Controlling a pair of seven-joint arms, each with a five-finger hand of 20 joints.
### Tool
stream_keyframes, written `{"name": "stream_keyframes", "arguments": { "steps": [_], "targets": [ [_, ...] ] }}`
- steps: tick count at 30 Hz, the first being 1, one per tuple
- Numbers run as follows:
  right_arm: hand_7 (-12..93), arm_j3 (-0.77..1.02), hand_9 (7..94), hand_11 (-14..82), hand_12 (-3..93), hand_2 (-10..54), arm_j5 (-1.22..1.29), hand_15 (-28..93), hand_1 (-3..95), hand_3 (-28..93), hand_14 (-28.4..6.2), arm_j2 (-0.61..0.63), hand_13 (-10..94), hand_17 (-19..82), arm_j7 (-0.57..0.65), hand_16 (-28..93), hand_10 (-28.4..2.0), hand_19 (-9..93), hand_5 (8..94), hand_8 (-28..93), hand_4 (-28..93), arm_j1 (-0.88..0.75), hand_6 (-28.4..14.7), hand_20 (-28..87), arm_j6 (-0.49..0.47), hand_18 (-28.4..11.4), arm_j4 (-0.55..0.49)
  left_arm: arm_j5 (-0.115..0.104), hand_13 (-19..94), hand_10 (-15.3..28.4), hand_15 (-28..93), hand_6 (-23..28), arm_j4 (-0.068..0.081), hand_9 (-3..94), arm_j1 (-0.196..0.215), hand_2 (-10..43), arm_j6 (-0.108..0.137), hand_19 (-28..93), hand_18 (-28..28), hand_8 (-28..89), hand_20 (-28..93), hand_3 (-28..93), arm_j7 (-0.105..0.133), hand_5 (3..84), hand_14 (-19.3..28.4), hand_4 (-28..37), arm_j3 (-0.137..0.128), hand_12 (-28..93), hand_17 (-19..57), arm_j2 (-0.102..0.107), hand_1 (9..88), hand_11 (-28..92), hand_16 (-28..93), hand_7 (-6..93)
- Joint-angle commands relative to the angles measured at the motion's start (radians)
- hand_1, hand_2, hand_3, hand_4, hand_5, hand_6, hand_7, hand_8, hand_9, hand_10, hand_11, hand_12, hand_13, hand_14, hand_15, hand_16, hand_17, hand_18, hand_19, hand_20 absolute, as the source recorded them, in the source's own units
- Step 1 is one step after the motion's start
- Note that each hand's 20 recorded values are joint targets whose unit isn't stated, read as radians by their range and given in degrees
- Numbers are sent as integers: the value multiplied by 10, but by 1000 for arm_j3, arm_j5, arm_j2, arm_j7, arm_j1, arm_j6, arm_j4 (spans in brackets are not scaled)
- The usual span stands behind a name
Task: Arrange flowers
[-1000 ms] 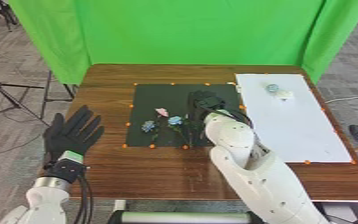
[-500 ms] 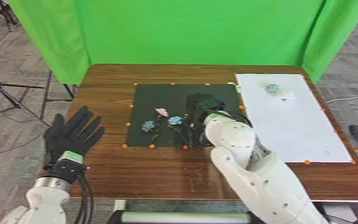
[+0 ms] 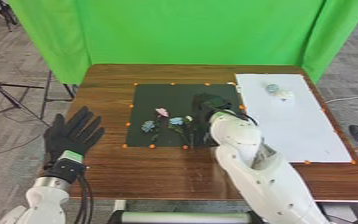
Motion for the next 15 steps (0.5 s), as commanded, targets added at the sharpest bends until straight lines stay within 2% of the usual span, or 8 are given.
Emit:
{"name": "stream_keyframes", "arguments": {
  "steps": [1,4,5,7,10,13,14,15],
  "targets": [
    [155,40,620,172,193,-95,41,531,736,-22,-121,14,605,298,14,229,-157,823,577,-102,-122,5,-52,457,-20,-243,-50,-12,213,119,313,72,-8,311,14,91,3,331,136,-88,114,720,15,376,135,-283,-2,116,-68,4,236,173,-57,155],
    [155,66,597,167,186,-95,69,536,693,101,-129,14,590,296,16,218,-165,825,557,-106,-210,1,-62,437,-51,-253,-63,-16,213,119,314,71,-5,310,7,91,-1,331,136,-88,115,721,15,375,136,-283,5,116,-68,4,235,172,-58,156],
    [153,68,594,167,183,-95,71,537,679,137,-132,22,586,294,31,215,-168,824,555,-106,-238,2,-64,434,-9,-255,-60,-14,213,119,314,71,-7,310,8,91,-1,331,136,-88,114,721,19,375,136,-283,6,116,-68,3,236,173,-58,156],
    [146,82,578,154,183,-95,27,532,501,429,-144,45,573,293,44,207,-176,822,549,-105,-279,8,-68,422,62,-258,-41,-15,212,119,314,71,-6,310,4,91,-2,331,136,-88,114,719,23,375,135,-283,9,116,-68,5,236,172,-58,157],
    [141,120,551,141,176,-95,31,507,382,655,-153,99,547,296,95,189,-190,817,543,-101,-282,19,-75,397,110,-256,-25,-13,213,119,313,71,-13,310,9,91,-11,331,136,-89,114,720,36,375,135,-283,11,116,-68,11,236,172,-58,157],
    [131,169,497,108,147,-95,16,416,379,726,-166,161,503,317,122,141,-188,815,507,-101,-282,14,-88,365,146,-252,-9,1,213,119,311,71,-19,310,21,91,-49,331,136,-89,114,719,35,375,135,-283,3,116,-68,9,236,172,-58,157],
    [128,181,478,99,141,-95,13,399,379,740,-171,180,476,317,129,130,-191,808,501,-100,-282,16,-91,350,157,-248,5,8,213,119,311,71,-23,310,28,90,-50,331,136,-89,113,719,37,374,135,-283,-1,116,-68,6,235,172,-58,156],
    [127,190,468,96,139,-95,18,386,381,747,-174,199,457,315,138,120,-192,802,496,-100,-282,21,-93,337,170,-246,22,0,213,119,311,70,-25,310,31,90,-48,331,137,-89,113,718,52,374,135,-283,3,116,-68,18,234,172,-58,156]
  ]
}}
